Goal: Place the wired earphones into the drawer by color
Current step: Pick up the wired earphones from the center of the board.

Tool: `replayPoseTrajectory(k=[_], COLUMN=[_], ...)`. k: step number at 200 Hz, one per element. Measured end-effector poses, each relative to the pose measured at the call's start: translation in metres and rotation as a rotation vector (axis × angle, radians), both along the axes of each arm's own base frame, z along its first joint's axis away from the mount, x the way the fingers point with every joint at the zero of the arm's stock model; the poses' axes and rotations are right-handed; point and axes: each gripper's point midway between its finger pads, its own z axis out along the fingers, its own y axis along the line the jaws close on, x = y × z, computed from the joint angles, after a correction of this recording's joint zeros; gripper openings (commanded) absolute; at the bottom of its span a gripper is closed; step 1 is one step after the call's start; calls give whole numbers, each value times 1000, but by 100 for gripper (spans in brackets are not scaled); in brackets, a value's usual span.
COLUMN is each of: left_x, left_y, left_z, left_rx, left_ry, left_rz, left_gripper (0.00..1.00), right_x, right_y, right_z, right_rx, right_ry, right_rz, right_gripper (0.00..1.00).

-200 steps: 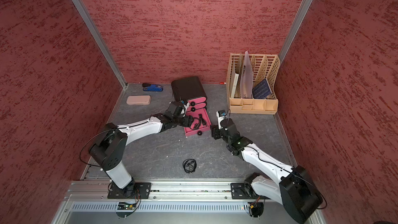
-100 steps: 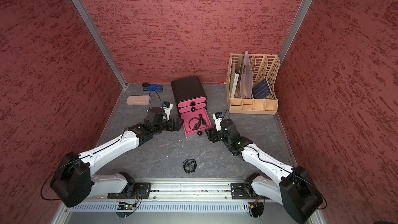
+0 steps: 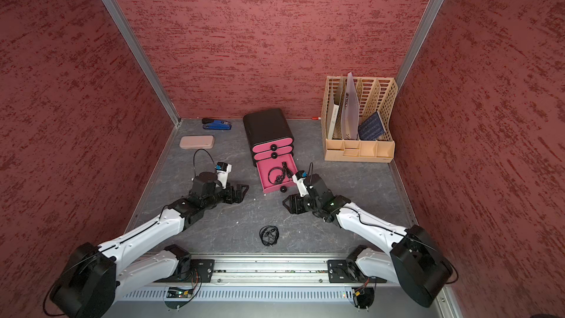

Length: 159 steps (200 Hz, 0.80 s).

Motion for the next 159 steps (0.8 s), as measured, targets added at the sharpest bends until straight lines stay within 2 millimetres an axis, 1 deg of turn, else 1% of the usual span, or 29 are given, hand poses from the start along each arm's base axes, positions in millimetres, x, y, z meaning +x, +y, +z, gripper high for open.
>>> replayPoseTrajectory(k=[24,61,103,128,159], left_x=[4,5,6,6,6], left_y=[-2,-2,-2,-2,-1], left_z=[7,8,8,8,8], left_rx=[-8,-8,-2,-1,-1], left_ry=[-34,-43,-47,-48,-48], left_rz=[-5,-4,-5,-5,-5], left_gripper=[100,100,100,100,100], right_x=[-25,-62,-88,-103,-112], right_y=[11,22,32,37,44], right_z=[-7,-11,-15,-29,-46], right_rx=[-28,-71,-103,-158,-237], right_ry=[57,99,100,108,116], right_rz=[53,122,175,226,266], right_gripper=[61,60,58,57,56])
